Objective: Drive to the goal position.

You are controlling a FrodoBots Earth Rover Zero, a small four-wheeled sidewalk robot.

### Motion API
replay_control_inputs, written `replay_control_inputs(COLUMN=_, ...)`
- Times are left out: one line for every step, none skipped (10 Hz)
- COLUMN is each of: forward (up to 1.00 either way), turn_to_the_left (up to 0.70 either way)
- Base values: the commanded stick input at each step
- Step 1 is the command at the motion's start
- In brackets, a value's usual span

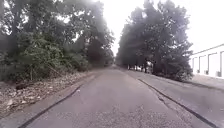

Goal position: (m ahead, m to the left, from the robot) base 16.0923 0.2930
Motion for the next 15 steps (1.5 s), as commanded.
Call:
replay_control_inputs(forward=0.0, turn_to_the_left=0.0)
replay_control_inputs(forward=0.0, turn_to_the_left=0.0)
replay_control_inputs(forward=0.04, turn_to_the_left=0.0)
replay_control_inputs(forward=0.46, turn_to_the_left=0.0)
replay_control_inputs(forward=0.85, turn_to_the_left=0.0)
replay_control_inputs(forward=0.85, turn_to_the_left=0.0)
replay_control_inputs(forward=0.85, turn_to_the_left=0.0)
replay_control_inputs(forward=0.85, turn_to_the_left=0.0)
replay_control_inputs(forward=0.85, turn_to_the_left=0.0)
replay_control_inputs(forward=0.85, turn_to_the_left=0.0)
replay_control_inputs(forward=0.85, turn_to_the_left=0.0)
replay_control_inputs(forward=0.85, turn_to_the_left=0.0)
replay_control_inputs(forward=0.85, turn_to_the_left=0.0)
replay_control_inputs(forward=0.85, turn_to_the_left=0.0)
replay_control_inputs(forward=0.85, turn_to_the_left=0.0)
